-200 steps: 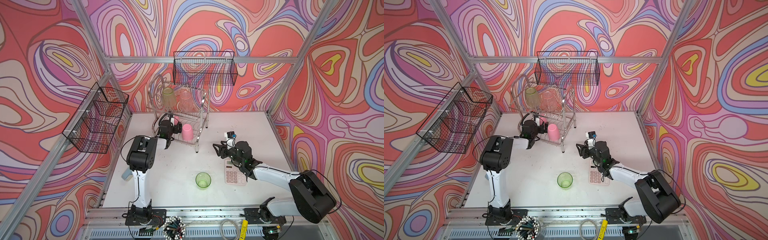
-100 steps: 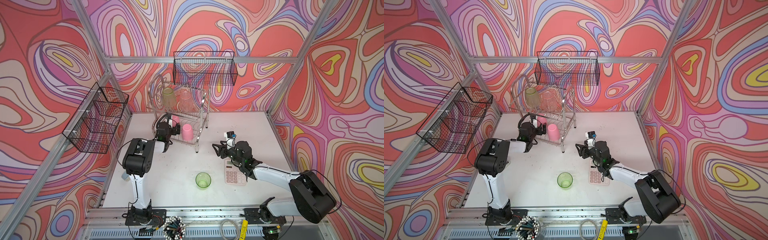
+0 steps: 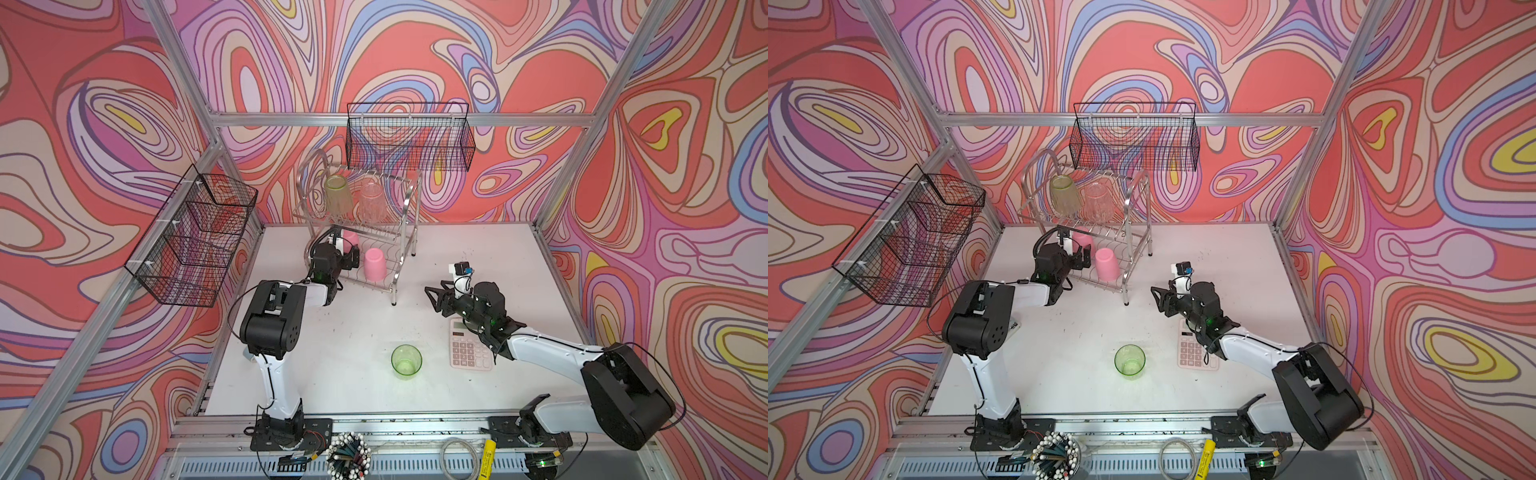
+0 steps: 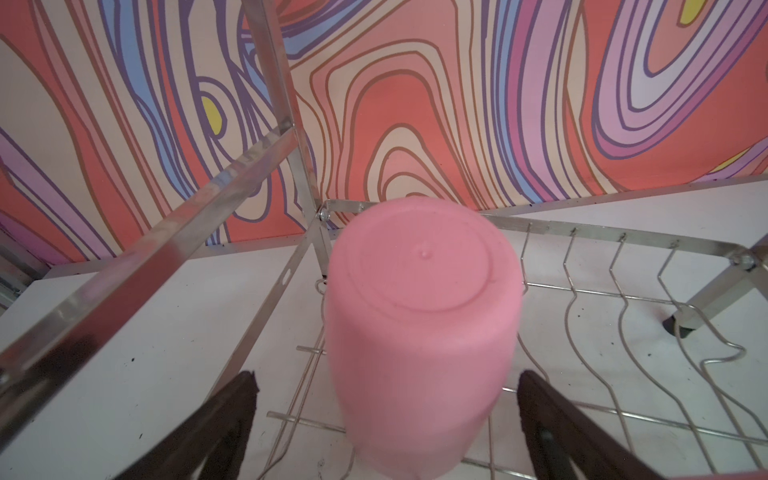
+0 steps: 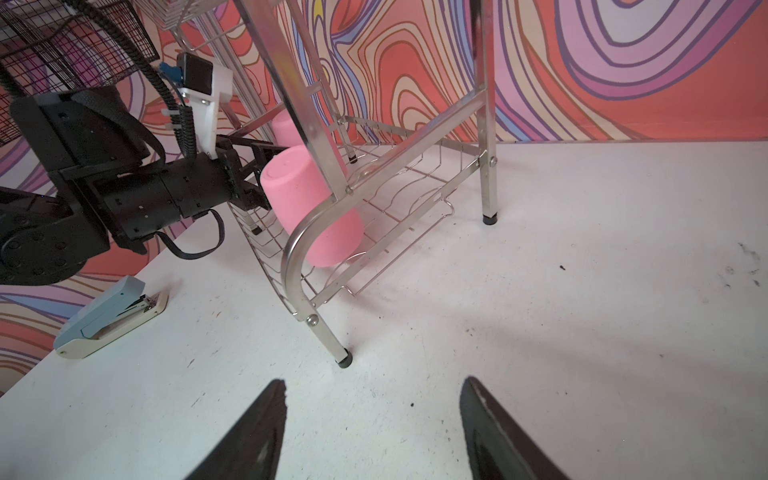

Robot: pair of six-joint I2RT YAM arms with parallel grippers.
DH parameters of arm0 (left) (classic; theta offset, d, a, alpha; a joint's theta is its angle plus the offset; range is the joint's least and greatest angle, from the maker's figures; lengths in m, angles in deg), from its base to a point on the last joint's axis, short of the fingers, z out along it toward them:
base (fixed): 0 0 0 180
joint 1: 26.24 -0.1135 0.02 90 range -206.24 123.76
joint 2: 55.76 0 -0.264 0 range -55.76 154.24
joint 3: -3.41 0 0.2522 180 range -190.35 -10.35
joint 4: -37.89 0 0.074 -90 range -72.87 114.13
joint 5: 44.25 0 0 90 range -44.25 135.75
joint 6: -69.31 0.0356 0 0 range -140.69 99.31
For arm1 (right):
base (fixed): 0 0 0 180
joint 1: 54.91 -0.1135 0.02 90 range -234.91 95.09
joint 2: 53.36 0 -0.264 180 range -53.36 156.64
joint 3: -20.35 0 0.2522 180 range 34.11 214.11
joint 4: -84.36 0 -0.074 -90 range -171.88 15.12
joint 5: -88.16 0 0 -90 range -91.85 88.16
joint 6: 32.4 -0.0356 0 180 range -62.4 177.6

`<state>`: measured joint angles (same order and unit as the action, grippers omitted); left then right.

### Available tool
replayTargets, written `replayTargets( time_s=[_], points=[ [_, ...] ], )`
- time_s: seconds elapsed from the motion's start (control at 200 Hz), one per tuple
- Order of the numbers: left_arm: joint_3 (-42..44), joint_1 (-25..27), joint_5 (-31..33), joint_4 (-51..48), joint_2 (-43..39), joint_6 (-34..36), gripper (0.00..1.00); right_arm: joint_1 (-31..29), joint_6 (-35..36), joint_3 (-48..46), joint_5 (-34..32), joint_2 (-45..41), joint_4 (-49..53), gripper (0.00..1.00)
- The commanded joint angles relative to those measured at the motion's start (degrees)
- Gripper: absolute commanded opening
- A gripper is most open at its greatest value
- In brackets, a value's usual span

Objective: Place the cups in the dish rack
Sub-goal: 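Open the left gripper and draw it back from the rack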

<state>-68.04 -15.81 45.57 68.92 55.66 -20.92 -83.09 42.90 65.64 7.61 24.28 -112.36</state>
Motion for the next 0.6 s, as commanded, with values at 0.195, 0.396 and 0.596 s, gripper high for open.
replayTargets(
  time_s=[0.195,0.396,0.596],
  points=[
    [4.2,-0.2,-0.3,1.1,-6.6,0.0,0.99,0.2,-0.2,-0.8,0.9,-1.6,-1.4,0.69],
    [8.0,-0.2,0.1,1.3,-10.4,-0.2,0.99,0.2,-0.2,-0.7,0.8,-2.4,-0.5,0.69],
    [13.6,0.7,1.4,1.3,-15.7,-1.2,0.98,-0.6,-0.1,0.3,-0.8,-3.5,2.7,0.68]
  ],
)
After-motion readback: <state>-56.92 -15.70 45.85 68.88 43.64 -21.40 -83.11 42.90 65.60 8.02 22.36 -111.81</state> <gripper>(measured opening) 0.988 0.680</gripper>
